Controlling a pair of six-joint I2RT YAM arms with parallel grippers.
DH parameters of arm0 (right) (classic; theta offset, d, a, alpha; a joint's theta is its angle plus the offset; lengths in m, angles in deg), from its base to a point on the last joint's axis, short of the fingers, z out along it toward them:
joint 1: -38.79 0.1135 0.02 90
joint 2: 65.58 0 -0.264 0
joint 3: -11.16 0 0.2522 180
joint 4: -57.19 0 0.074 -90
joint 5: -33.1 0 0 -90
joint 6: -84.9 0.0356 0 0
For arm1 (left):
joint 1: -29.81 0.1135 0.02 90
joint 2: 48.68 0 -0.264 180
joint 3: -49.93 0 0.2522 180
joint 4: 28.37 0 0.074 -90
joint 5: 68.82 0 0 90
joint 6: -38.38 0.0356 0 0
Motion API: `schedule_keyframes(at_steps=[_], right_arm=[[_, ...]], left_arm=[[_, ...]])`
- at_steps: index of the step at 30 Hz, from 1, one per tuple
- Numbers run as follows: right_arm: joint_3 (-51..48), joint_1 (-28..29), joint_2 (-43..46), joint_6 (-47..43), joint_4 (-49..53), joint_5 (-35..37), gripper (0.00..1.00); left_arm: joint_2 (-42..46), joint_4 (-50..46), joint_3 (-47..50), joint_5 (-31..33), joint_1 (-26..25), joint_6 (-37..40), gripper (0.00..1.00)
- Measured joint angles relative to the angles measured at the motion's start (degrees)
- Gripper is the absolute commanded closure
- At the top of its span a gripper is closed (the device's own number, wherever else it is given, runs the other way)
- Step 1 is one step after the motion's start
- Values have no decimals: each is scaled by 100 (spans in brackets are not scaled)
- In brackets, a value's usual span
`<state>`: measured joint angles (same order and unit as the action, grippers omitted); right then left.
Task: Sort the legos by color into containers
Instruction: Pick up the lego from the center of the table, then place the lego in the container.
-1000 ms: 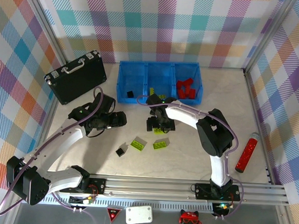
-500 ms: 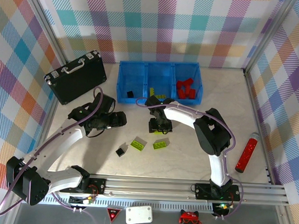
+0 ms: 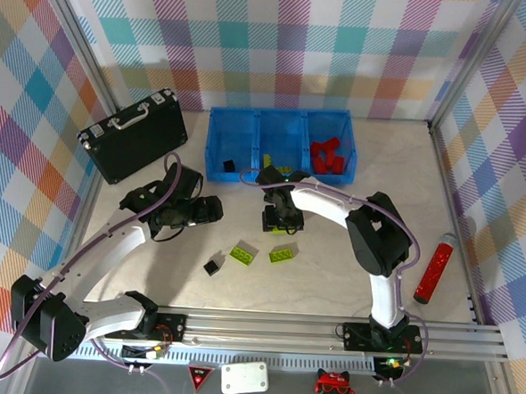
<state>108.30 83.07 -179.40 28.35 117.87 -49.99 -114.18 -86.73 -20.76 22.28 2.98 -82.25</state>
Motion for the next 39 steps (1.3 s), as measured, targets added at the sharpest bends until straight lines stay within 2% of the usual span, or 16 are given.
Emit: schedule_keyframes(at_steps=[7, 15, 28, 35, 39], right_arm=[[374, -11, 63, -153, 260, 24, 42], [1534, -302, -15, -470, 498, 39, 42], [3960, -1032, -1526, -1005, 693, 39, 42], [4765, -1248, -2190, -1217, 715, 192, 43], [4903, -1318, -2446, -1314, 671, 214, 43]], left_arm=[[142, 0, 31, 4, 0, -52, 19], [376, -42, 151, 15, 0, -146, 18], [439, -116, 157, 114, 4, -153, 18], [560, -221, 157, 164, 4, -173, 18], [564, -330, 157, 210, 4, -190, 18]])
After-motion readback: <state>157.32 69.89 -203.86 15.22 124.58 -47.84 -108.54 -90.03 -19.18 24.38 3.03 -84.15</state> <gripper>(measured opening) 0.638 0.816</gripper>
